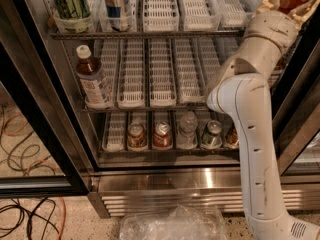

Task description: Pick coke can from top shelf of fridge

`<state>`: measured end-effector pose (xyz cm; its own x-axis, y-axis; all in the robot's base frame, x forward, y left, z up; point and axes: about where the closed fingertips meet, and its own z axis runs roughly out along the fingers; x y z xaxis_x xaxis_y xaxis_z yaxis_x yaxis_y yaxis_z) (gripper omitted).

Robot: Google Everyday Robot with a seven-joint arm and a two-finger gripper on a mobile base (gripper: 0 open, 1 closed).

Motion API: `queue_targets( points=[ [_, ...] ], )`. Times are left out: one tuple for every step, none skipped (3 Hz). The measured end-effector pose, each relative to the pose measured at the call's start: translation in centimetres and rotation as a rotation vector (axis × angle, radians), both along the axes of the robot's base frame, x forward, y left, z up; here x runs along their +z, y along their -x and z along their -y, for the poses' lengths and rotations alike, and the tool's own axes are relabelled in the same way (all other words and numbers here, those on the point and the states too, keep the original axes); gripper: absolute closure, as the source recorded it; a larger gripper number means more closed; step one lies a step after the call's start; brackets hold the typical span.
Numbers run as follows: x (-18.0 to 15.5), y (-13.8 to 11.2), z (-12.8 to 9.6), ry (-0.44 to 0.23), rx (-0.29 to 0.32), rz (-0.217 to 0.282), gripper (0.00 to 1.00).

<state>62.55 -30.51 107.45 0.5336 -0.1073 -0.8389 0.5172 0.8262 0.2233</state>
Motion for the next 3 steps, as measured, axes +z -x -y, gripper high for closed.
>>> queue_targets(
  points=[
    [0.0, 0.0, 0.0, 0.0, 0.0, 0.0, 1.0],
    [0.0, 0.0, 0.0, 0.0, 0.0, 0.0, 1.0],
    [-0.02, 0.09, -0.29, 0.011, 0.009, 0.0, 1.0]
  ],
)
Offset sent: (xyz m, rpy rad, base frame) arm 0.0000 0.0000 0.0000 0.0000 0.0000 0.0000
